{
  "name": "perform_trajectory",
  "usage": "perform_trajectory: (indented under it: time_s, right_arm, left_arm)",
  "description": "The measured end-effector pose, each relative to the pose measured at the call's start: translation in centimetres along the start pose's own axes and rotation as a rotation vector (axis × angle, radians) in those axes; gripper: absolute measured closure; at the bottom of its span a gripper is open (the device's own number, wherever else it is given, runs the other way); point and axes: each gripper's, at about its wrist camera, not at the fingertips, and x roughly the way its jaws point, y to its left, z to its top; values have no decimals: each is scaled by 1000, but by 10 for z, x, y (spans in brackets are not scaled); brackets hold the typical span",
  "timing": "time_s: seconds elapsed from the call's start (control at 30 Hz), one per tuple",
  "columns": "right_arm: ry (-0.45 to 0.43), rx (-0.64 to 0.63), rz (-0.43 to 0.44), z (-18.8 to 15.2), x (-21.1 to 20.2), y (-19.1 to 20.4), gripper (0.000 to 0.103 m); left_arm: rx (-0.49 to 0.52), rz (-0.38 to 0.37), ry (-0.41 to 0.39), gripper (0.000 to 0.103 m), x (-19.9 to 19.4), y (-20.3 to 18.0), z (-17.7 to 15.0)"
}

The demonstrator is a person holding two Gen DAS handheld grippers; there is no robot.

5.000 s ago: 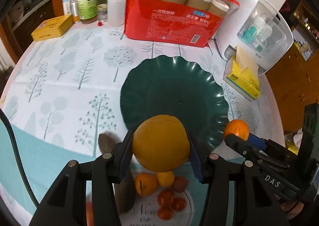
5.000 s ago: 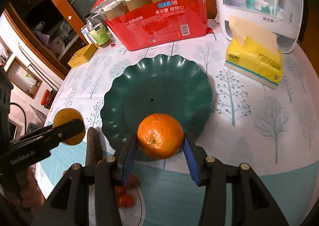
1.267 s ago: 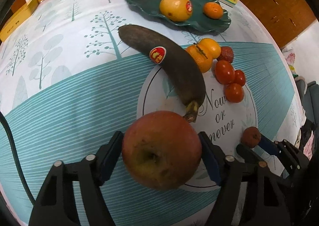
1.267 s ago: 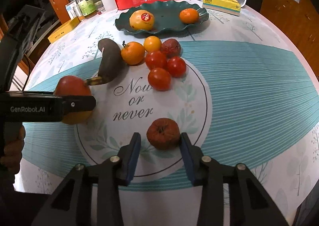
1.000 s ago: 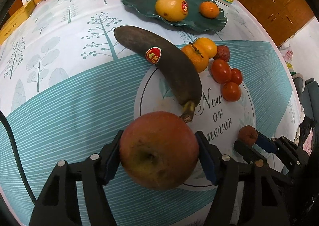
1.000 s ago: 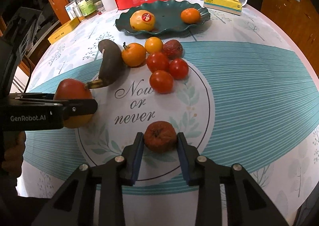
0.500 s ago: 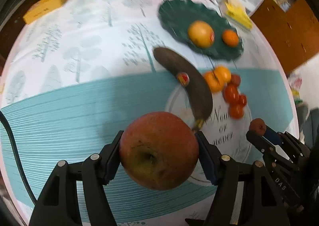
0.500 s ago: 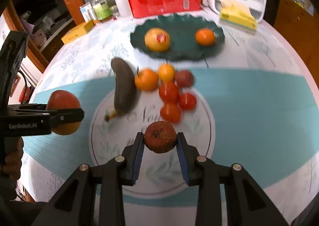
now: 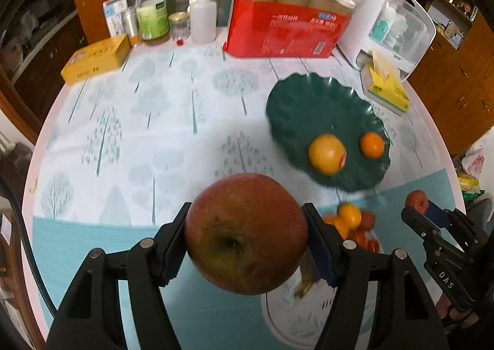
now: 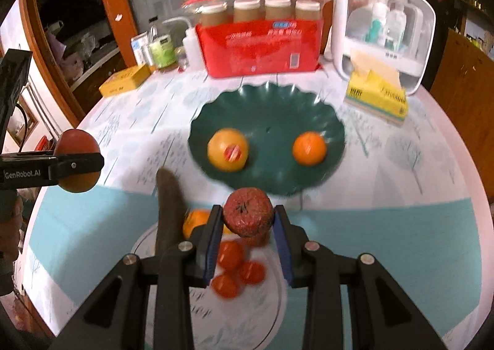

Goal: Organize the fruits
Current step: 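Place the apple on the green plate with the left tool while the right tool places the plum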

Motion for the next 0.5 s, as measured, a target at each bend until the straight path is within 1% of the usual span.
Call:
perform_trajectory:
  time_s: [0.27,0.5]
  right_arm:
    - [-22,-17,11,32,21,-20,70]
    - [-4,-20,41,44,44,-29,70]
  left_arm:
    - [22,18,-22,35,22,-18,41]
    - [18,8,-25,35,48,-31,71]
